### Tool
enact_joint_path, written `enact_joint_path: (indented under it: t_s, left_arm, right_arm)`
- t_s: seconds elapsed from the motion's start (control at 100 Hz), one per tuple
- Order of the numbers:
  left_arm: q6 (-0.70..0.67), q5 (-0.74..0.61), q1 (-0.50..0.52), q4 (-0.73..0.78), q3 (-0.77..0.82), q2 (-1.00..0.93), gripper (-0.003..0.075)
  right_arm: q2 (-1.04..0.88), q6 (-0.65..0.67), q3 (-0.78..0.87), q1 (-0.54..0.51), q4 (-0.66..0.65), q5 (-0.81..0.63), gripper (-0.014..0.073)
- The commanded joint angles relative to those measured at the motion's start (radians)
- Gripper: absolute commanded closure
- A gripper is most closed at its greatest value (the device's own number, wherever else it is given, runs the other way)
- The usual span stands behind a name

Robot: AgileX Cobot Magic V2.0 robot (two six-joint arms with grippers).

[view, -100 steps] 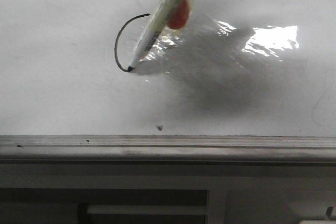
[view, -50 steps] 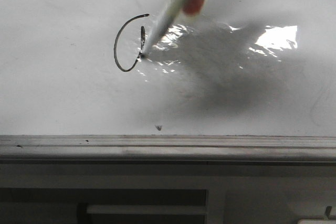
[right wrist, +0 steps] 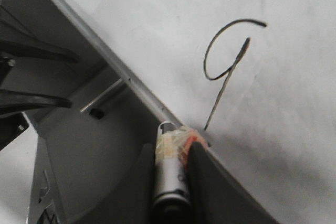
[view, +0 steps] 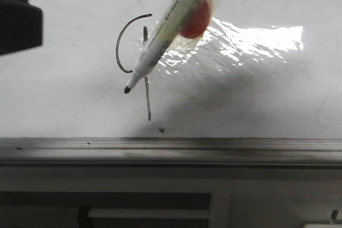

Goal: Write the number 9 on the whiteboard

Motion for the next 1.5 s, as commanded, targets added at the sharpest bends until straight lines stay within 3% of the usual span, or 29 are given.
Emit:
enact_joint_path:
  t_s: [0.0, 0.29, 0.63, 0.71, 0.81, 0.86, 0.93, 1.05, 1.1, 1.16, 1.25, 1.41, 1.49]
  left_arm:
    - [-0.007, -0.145, -0.021, 0.004, -0.027, 0.081, 0.0478]
    - [-0.013, -0.388, -0.03, 0.04, -0.028, 0.309, 0.0477]
    - [-0.014, -0.412, -0.03, 0.046, -0.028, 0.344, 0.0488]
    - [-0.014, -0.419, -0.03, 0.046, -0.028, 0.344, 0.0559]
    - [-0.045, -0.423, -0.03, 0.046, -0.028, 0.344, 0.0713]
    - [-0.061, -0.423, -0.03, 0.046, -0.028, 0.344, 0.0739]
    - [-0.061, -0.423, -0.03, 0.048, -0.028, 0.344, 0.0741]
    - [-0.079, -0.423, -0.03, 0.041, -0.028, 0.344, 0.0741]
    - [-0.128, -0.423, -0.03, 0.028, -0.028, 0.344, 0.0741]
    - [-0.168, -0.42, -0.03, 0.008, -0.028, 0.344, 0.0741]
    - [-0.206, -0.417, -0.03, -0.092, -0.028, 0.344, 0.0741]
    - [-0.213, -0.417, -0.03, -0.502, -0.028, 0.344, 0.0741]
    - [-0.175, -0.414, -0.03, -0.6, -0.028, 0.351, 0.0741]
  right_arm:
    - [-0.017, -0.008, -0.034, 0.011, 0.043, -0.031, 0.0644]
    - [0.022, -0.008, -0.028, 0.055, 0.123, -0.032, 0.0644]
    - [0.03, -0.008, -0.028, 0.079, 0.121, -0.049, 0.0644]
    - [0.03, -0.008, -0.028, 0.079, 0.119, -0.049, 0.0644]
    - [0.03, -0.014, -0.028, 0.079, 0.103, -0.049, 0.0638]
    - [0.03, -0.032, -0.028, 0.08, 0.097, -0.045, 0.0601]
    - [0.03, -0.034, -0.028, 0.08, 0.095, -0.047, 0.0484]
    - [0.03, -0.034, -0.028, 0.08, 0.095, -0.061, 0.0188]
    - [0.03, -0.034, -0.028, 0.08, 0.091, -0.063, 0.0121]
    - [0.03, -0.034, -0.028, 0.08, 0.087, -0.063, 0.0111]
    - [0.03, -0.034, -0.028, 0.08, 0.085, -0.063, 0.0132]
    - [0.03, -0.034, -0.028, 0.08, 0.085, -0.052, 0.0144]
    - [0.03, -0.034, -0.028, 0.08, 0.085, -0.049, 0.0144]
